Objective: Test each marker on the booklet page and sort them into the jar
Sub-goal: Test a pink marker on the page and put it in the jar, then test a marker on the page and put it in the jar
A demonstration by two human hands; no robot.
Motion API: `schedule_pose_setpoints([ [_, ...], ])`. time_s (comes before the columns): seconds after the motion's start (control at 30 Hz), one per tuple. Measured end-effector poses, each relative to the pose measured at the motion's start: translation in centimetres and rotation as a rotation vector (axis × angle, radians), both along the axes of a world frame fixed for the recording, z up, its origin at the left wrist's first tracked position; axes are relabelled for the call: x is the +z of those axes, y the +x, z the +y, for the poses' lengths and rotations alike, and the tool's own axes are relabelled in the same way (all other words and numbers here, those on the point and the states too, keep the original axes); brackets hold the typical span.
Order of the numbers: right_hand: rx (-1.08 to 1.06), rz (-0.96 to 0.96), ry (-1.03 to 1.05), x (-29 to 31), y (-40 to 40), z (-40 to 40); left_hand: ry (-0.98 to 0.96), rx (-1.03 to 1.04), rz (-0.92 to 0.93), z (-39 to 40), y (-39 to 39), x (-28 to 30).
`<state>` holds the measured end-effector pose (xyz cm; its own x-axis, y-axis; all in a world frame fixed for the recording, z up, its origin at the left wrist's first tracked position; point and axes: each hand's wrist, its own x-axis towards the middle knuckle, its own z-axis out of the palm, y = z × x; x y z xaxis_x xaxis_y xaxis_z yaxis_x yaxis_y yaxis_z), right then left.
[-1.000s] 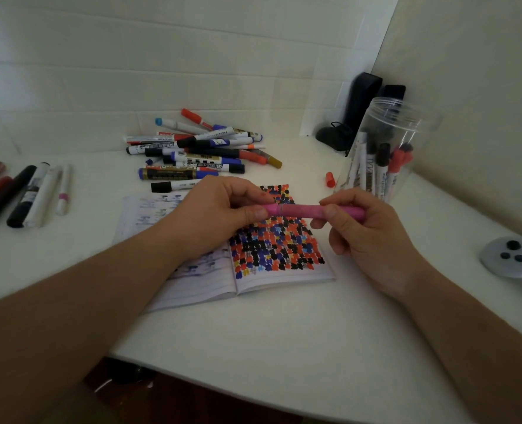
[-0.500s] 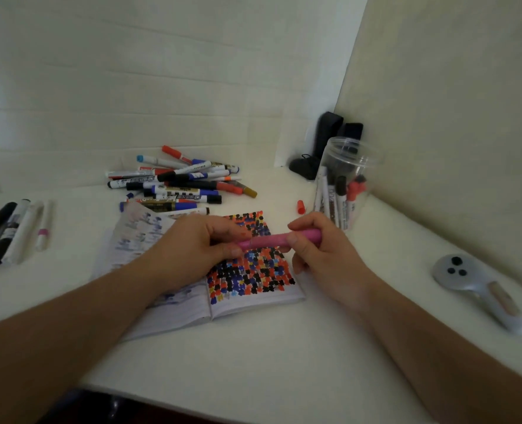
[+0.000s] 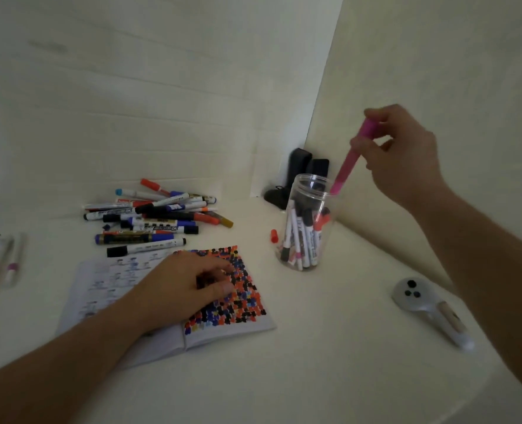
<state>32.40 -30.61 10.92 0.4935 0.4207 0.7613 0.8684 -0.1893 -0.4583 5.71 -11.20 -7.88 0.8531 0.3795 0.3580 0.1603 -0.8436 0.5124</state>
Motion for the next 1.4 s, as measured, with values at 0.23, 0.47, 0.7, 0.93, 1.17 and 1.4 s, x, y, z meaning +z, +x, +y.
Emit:
schedule_pose_setpoints([
  [0.23, -0.024, -0.176, -0.311, -2.2, 0.0, 2.4, -0.009, 0.016, 0.008, 0.1, 0.0, -0.2],
  [0.47, -0.139, -0.041, -0.304, -5.2, 0.2, 2.6, -0.046, 0.013, -0.002, 0.1, 0.0, -0.2],
  [0.7, -0.203, -0.135, -0.503, -7.4, 1.1, 1.6, -0.073, 0.015, 0.023, 0.2, 0.3, -0.1],
  [0.93, -0.204, -0.296, -0.125, -7.9, 0.9, 1.3, -0.053, 0.052, 0.04, 0.3, 0.2, -0.3],
  [1.17, 0.285, -0.071, -0.305, -10.5, -8.2, 5.2, 0.09, 0.466, 0.102, 1.6, 0.7, -0.8],
  [1.4, 0.334, 0.267, -0.431, -18.3, -10.5, 10.6, 0.041, 0.582, 0.209, 7.2, -2.3, 1.7],
])
